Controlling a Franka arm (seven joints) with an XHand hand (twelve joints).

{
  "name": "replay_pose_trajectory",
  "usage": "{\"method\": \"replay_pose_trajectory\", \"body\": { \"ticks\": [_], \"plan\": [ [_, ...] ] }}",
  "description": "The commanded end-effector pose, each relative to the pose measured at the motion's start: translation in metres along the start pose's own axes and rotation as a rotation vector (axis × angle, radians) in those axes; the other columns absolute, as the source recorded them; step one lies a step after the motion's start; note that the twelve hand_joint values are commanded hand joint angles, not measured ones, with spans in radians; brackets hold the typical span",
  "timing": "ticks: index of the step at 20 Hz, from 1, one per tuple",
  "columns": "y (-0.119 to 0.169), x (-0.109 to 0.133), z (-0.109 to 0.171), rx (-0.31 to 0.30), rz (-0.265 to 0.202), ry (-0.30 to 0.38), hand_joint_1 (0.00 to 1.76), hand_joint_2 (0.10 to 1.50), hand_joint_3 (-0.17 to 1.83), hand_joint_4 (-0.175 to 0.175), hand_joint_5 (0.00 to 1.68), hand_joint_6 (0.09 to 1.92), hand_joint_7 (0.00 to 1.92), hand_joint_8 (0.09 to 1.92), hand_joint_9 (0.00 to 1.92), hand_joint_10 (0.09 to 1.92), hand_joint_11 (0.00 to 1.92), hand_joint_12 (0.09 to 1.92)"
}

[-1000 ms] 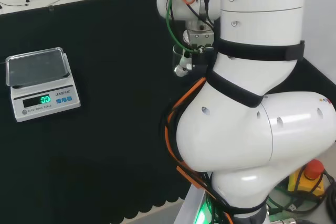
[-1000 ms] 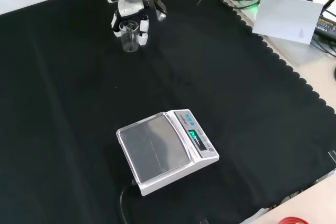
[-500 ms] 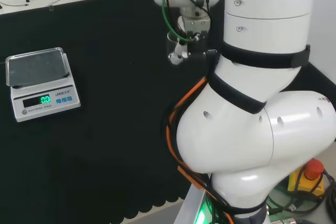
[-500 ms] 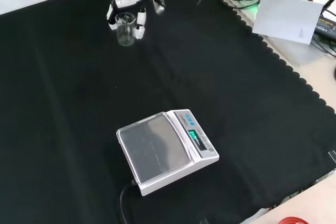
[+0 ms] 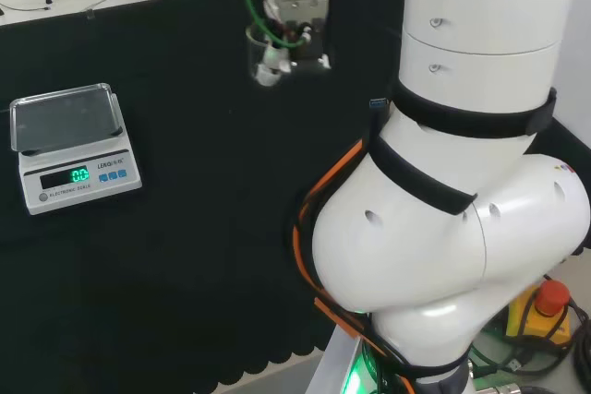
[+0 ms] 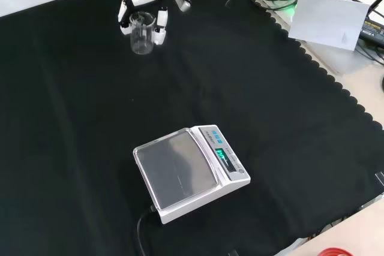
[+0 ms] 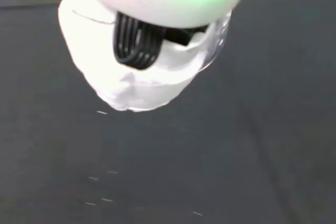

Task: Pick up the beaker.

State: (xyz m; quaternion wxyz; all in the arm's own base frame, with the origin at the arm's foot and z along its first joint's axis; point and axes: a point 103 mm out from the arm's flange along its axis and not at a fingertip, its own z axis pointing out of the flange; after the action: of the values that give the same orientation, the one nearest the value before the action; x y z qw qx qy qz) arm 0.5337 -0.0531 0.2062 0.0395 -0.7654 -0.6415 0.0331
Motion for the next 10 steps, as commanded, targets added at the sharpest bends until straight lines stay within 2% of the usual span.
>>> {"method": "replay_pose_trajectory", "body": {
  "ticks": [1,6,10],
  "plan": [
    [0.004,0.110,-0.029,-0.014,-0.126,-0.021,1.18,0.67,0.65,-0.094,1.24,0.71,1.16,1.00,1.43,0.53,1.54,0.66],
    [0.008,0.180,-0.032,-0.008,-0.217,-0.044,1.18,0.67,0.65,-0.091,1.24,0.71,1.16,1.00,1.43,0.53,1.55,0.66],
    [0.009,0.214,-0.030,0.001,-0.264,-0.050,1.18,0.66,0.66,-0.084,1.25,0.71,1.16,0.99,1.43,0.53,1.55,0.66]
  ]
}}
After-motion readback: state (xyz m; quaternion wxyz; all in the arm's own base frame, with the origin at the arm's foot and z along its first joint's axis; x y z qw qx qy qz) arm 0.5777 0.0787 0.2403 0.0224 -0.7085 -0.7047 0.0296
